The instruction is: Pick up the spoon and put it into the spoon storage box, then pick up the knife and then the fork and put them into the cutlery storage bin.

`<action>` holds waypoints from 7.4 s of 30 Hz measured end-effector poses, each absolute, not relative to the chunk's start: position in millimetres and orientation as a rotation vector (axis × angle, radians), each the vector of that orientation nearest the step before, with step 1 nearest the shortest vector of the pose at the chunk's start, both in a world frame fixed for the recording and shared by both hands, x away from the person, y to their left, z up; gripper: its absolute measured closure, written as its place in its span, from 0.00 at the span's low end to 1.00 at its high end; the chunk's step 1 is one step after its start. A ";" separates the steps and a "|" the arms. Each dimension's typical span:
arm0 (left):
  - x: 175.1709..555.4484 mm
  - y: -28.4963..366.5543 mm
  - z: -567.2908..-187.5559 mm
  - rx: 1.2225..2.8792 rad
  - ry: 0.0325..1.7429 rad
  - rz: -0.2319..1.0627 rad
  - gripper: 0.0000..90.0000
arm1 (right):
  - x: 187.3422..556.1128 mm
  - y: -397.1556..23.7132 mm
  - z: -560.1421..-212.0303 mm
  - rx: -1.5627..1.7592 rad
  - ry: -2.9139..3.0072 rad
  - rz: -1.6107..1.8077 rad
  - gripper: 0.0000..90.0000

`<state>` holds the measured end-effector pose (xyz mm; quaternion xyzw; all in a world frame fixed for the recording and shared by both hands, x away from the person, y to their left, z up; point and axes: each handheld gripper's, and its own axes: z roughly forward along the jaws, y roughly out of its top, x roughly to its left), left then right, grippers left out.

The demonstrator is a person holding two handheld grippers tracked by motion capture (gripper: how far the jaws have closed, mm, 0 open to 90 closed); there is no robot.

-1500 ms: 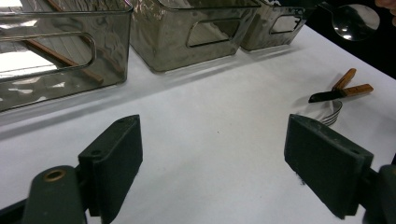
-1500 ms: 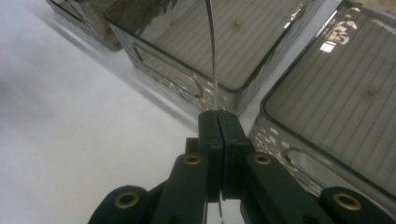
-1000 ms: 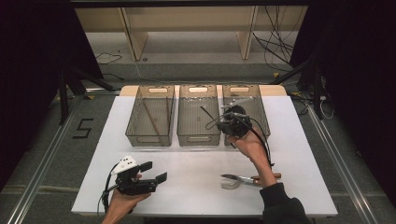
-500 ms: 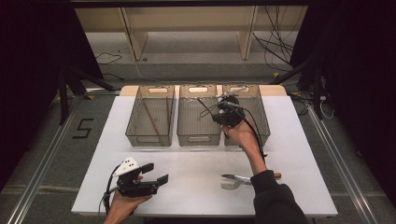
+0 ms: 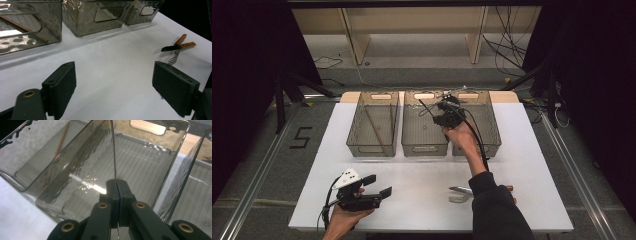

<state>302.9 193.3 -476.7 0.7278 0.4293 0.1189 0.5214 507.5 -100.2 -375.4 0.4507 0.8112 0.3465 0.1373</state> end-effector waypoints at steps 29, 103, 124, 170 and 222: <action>302.8 192.6 -476.9 1.756 1.019 0.293 0.21 | 532.1 -87.0 -391.9 1.385 2.321 0.971 1.00; 303.3 192.6 -477.9 1.759 1.026 0.295 0.21 | 358.3 -220.5 -402.5 1.052 2.521 1.113 0.31; 304.1 190.1 -476.9 1.763 1.017 0.311 0.21 | 343.8 -237.6 -421.3 1.062 2.572 1.033 0.30; 304.4 189.1 -475.8 1.763 1.008 0.310 0.21 | 325.7 -260.6 -448.4 1.087 2.662 0.712 0.38; 303.3 185.0 -477.8 1.784 0.994 0.302 0.21 | 326.0 -236.6 -460.8 0.738 2.814 0.312 0.85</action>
